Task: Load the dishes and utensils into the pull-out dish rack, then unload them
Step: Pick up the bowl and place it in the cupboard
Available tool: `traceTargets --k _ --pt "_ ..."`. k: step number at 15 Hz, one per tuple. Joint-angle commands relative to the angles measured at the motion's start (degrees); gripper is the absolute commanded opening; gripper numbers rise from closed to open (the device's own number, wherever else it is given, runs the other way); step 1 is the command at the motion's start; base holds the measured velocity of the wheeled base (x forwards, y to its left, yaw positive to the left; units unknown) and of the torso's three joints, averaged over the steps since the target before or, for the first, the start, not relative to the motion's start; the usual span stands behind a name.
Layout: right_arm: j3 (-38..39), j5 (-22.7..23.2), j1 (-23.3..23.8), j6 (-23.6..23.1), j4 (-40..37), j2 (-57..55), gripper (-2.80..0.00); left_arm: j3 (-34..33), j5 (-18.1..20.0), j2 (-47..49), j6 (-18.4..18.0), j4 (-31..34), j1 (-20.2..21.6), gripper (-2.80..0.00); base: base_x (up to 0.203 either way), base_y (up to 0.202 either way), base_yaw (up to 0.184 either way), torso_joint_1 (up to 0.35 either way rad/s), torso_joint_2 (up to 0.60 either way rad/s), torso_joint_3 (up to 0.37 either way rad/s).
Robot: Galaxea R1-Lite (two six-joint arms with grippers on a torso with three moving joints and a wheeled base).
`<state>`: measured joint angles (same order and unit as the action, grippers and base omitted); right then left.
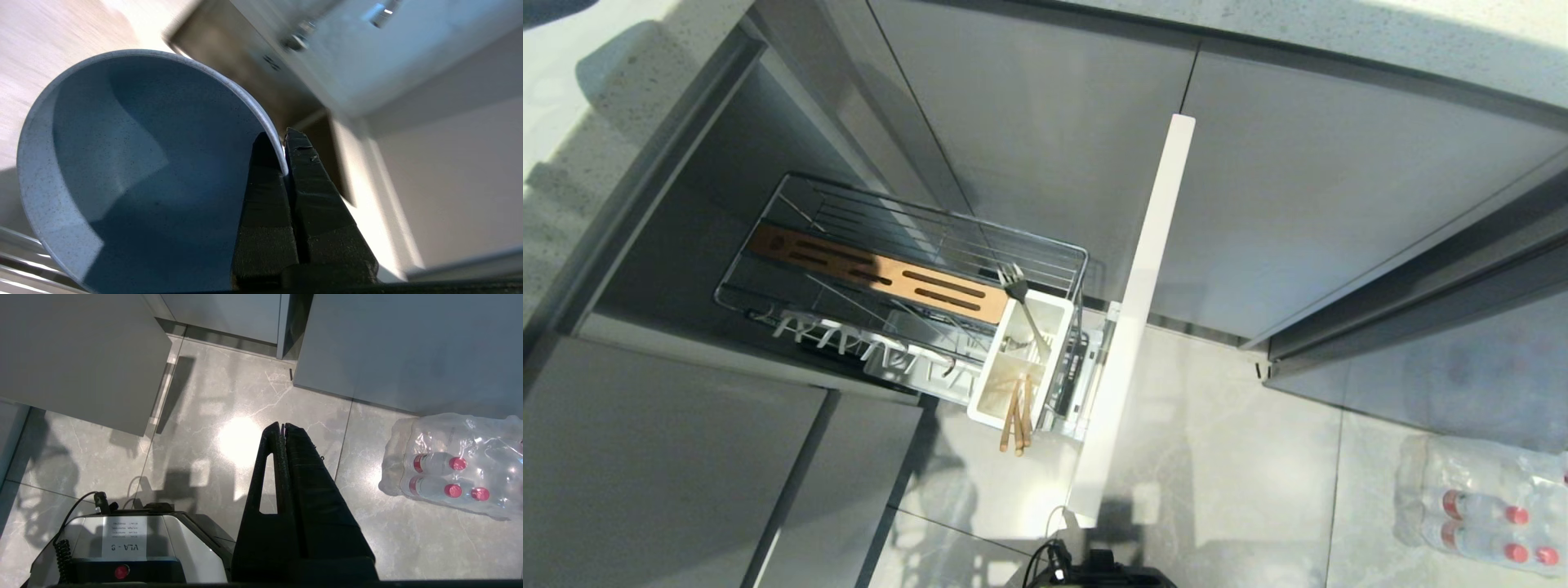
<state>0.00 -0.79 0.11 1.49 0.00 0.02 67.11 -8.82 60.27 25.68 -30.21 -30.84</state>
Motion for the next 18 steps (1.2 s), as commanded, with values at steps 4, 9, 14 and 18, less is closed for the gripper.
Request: traceTargets --k 4,9,14,18 --pt "0.0 0.0 0.0 0.0 0.0 0.0 -2.8 2.6 -0.2 5.9 5.6 -0.4 -7.1 -2.8 0.0 0.0 0.0 0.0 0.0 0.0" --pt "0.0 0.0 0.0 0.0 0.0 0.0 -2.8 4.9 -6.5 15.5 18.0 -0.6 -7.1 -2.8 0.0 0.0 0.0 0.0 0.0 0.0" --pt "0.0 0.0 0.0 0.0 0.0 0.0 -2.8 4.4 -14.7 23.5 20.3 -1.9 -7.2 -2.8 0.0 0.0 0.0 0.0 0.0 0.0" --pt "0.0 0.0 0.0 0.0 0.0 0.0 -2.8 4.4 -18.7 29.5 22.3 -9.5 -8.6 -2.8 0.0 0.0 0.0 0.0 0.0 0.0"
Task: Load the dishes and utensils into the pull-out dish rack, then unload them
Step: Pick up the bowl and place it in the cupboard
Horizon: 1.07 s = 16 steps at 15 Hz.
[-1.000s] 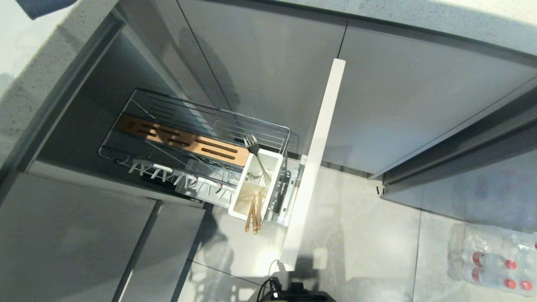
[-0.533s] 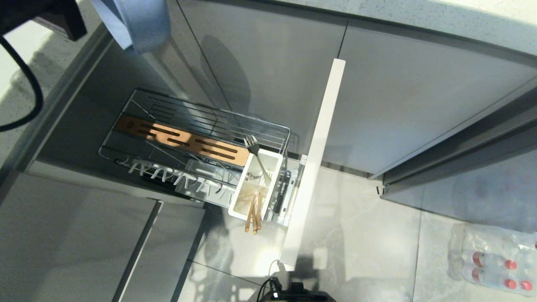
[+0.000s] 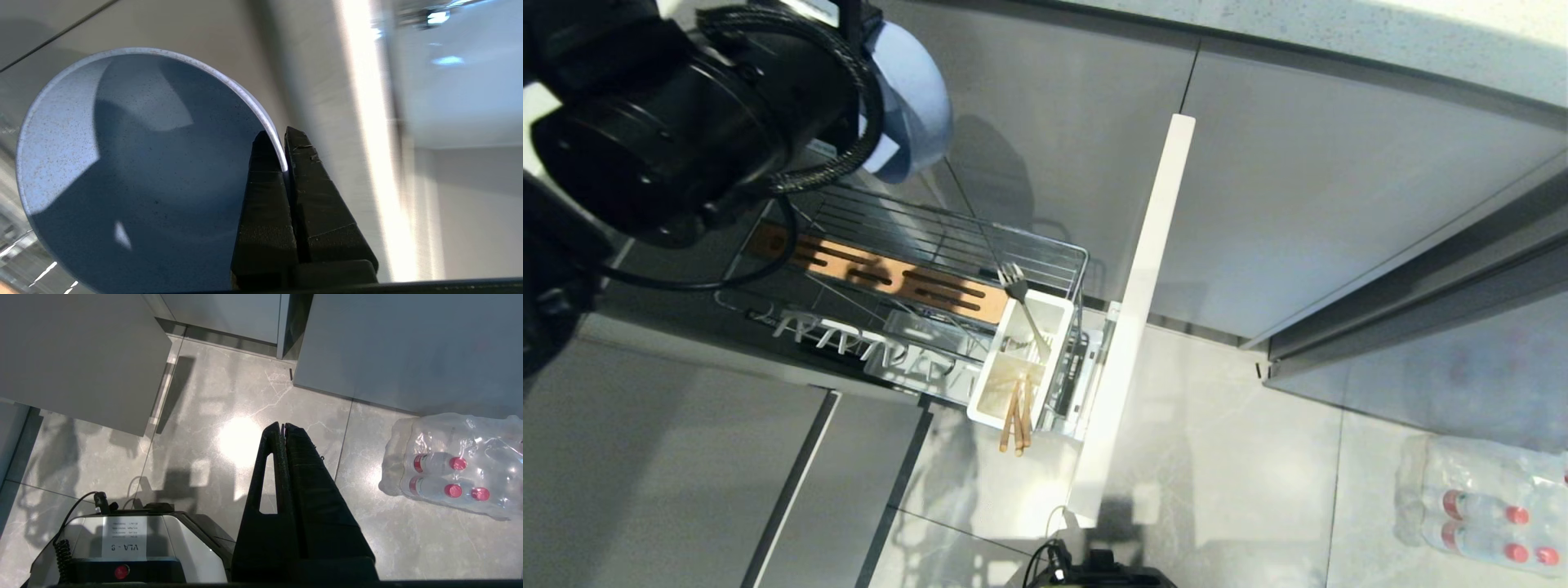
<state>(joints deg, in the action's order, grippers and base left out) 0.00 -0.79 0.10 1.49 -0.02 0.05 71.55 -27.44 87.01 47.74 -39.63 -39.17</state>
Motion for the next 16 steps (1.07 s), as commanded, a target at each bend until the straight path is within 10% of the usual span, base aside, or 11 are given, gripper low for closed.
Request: traceTargets --k 1,5,16 --pt "0.0 0.0 0.0 0.1 0.0 0.0 -2.8 0.0 -2.4 5.4 0.4 -1.2 -0.8 -2.8 0.0 0.0 0.0 0.0 0.0 0.0" --pt "0.0 0.0 0.0 0.0 0.0 0.0 -2.8 -0.4 -9.9 12.0 1.2 -9.1 -1.7 -2.8 0.0 0.0 0.0 0.0 0.0 0.0" --pt "0.0 0.0 0.0 0.0 0.0 0.0 -2.8 -3.0 -10.3 19.6 5.3 -21.7 4.2 -2.8 0.0 0.0 0.0 0.0 0.0 0.0"
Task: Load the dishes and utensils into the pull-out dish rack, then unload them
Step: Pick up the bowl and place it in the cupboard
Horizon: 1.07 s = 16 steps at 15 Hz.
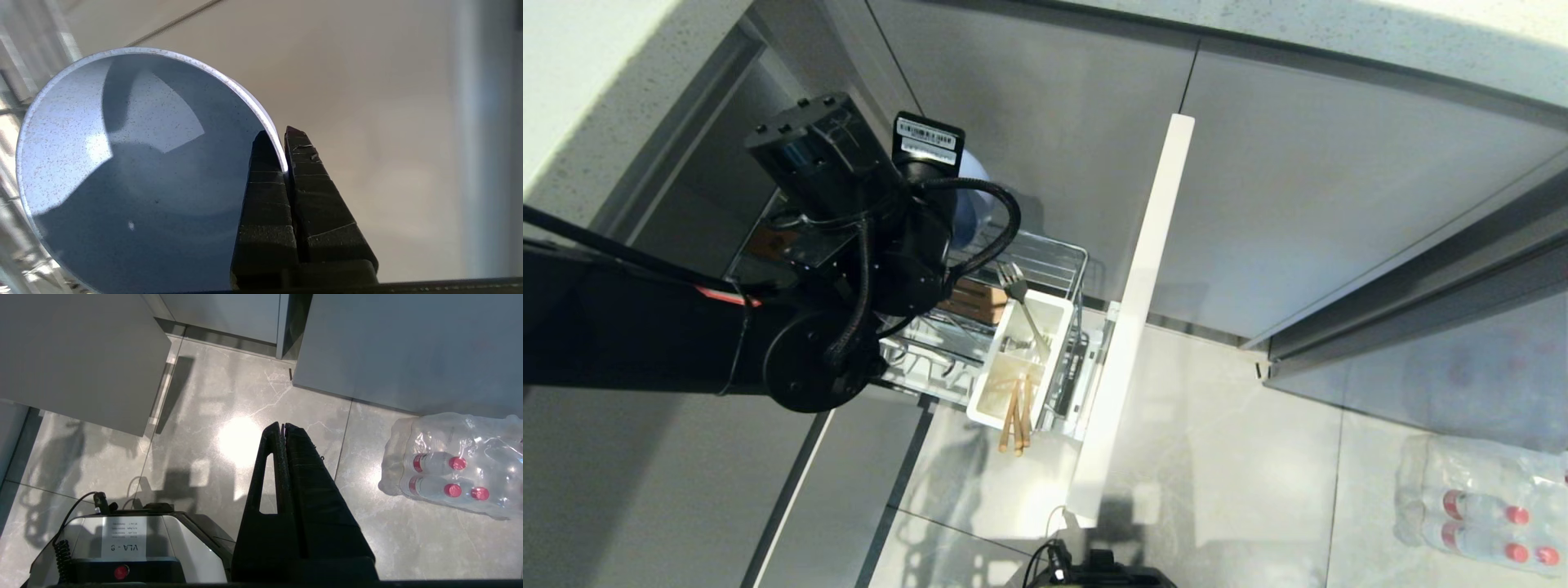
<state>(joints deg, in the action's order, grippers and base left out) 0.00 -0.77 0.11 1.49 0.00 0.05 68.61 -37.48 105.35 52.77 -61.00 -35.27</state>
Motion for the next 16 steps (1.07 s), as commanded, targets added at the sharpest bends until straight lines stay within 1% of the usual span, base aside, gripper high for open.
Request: traceTargets --k 1,3,4,8,10,12,16 --pt "0.0 -0.1 0.0 0.0 0.0 0.0 -2.8 -0.1 -0.3 1.6 0.3 -0.4 0.4 -2.8 0.0 0.0 0.0 0.0 0.0 0.0" --pt "0.0 0.0 0.0 0.0 0.0 0.0 -2.8 -0.3 -0.1 2.1 2.0 -0.3 0.7 -2.8 0.0 0.0 0.0 0.0 0.0 0.0" --pt "0.0 0.0 0.0 0.0 0.0 0.0 -2.8 -0.7 0.1 2.2 4.0 -0.3 0.8 -2.8 0.0 0.0 0.0 0.0 0.0 0.0" --pt "0.0 0.0 0.0 0.0 0.0 0.0 -2.8 -2.6 4.0 1.7 8.3 -0.5 3.0 -2.8 0.0 0.0 0.0 0.0 0.0 0.0" --pt "0.0 0.0 0.0 0.0 0.0 0.0 -2.8 -3.4 4.8 1.8 10.2 -1.8 3.7 -2.8 0.0 0.0 0.0 0.0 0.0 0.0" --pt "0.0 0.0 0.1 0.0 0.0 0.0 -2.8 -4.5 5.7 1.9 11.0 -4.2 4.1 -2.8 0.0 0.0 0.0 0.0 0.0 0.0" --pt "0.0 0.0 0.0 0.1 0.0 0.0 -2.8 -5.6 5.8 2.0 12.9 -6.6 4.2 -2.8 0.0 0.0 0.0 0.0 0.0 0.0"
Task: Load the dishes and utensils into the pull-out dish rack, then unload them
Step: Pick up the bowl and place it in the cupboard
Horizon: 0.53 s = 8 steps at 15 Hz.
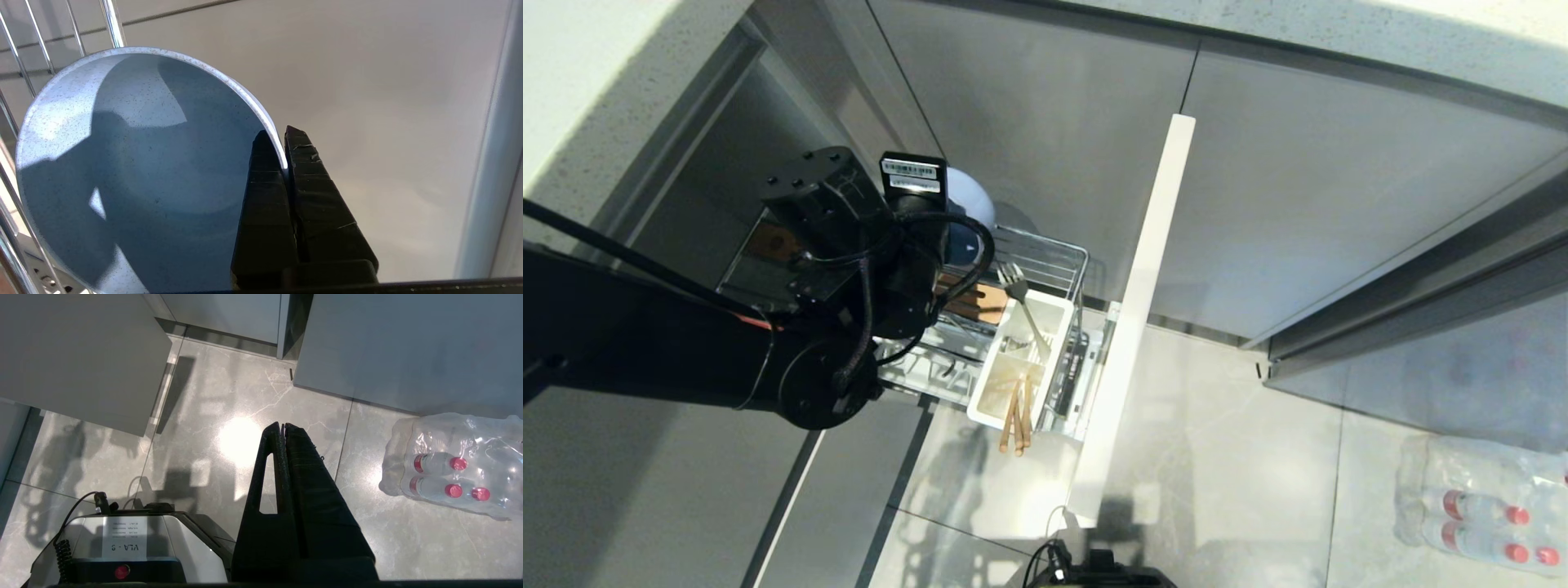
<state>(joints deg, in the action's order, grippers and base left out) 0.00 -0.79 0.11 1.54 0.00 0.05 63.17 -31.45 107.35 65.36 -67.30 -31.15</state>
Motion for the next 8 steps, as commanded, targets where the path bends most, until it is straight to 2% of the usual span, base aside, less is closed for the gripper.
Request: traceTargets --k 1,8 --pt "0.0 -0.1 0.0 0.0 0.0 0.0 -2.8 -0.4 -0.2 0.1 1.1 -0.5 0.0 -2.8 0.0 0.0 0.0 0.0 0.0 0.0" --pt "0.0 0.0 0.0 0.0 0.0 0.0 -2.8 -1.3 0.2 1.4 5.9 -0.2 0.1 -2.8 0.0 0.0 0.0 0.0 0.0 0.0"
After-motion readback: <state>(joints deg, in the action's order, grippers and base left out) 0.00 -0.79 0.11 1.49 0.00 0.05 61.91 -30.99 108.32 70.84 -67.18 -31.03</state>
